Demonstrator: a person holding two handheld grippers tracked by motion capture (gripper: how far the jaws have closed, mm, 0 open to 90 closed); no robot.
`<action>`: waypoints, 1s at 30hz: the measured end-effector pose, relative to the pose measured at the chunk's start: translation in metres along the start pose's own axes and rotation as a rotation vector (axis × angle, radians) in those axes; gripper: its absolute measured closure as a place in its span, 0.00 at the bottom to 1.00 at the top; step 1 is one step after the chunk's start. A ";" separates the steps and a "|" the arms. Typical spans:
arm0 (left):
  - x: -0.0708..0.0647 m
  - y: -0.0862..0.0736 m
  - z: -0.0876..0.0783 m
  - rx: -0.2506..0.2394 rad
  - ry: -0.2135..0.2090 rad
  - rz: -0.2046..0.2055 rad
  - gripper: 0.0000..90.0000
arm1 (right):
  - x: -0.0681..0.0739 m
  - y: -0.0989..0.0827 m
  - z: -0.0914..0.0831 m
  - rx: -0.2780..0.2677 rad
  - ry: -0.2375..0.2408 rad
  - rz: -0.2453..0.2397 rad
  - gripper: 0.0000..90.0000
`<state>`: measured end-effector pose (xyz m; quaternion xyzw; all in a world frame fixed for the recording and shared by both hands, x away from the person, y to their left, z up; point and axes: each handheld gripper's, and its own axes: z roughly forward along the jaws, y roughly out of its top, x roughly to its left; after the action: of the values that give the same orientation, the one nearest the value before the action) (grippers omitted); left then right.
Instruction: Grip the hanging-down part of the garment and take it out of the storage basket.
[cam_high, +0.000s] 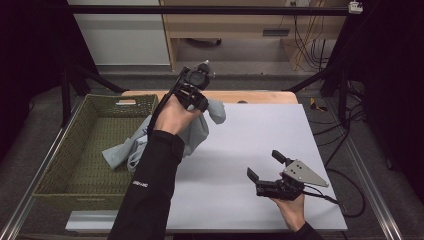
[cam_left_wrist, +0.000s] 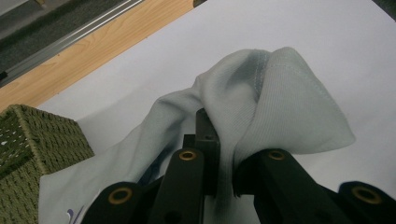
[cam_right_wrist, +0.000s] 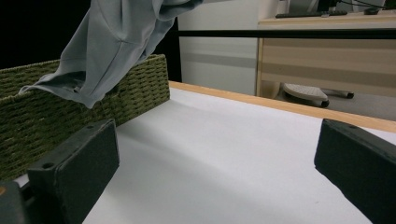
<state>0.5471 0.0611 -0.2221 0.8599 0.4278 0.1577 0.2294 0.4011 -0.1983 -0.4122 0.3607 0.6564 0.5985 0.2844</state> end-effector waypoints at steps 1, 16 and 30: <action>0.000 0.000 0.000 0.001 0.000 0.000 0.92 | -0.001 0.000 0.000 -0.005 0.004 -0.009 0.01; 0.000 0.003 0.001 0.007 0.001 0.000 0.92 | -0.001 0.008 0.000 -0.008 0.007 0.002 0.01; 0.002 0.002 0.001 0.014 -0.005 0.001 0.92 | 0.015 0.020 0.024 -0.012 0.054 -0.017 0.00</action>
<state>0.5502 0.0614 -0.2219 0.8622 0.4278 0.1527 0.2241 0.4144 -0.1723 -0.3942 0.3373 0.6632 0.6095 0.2737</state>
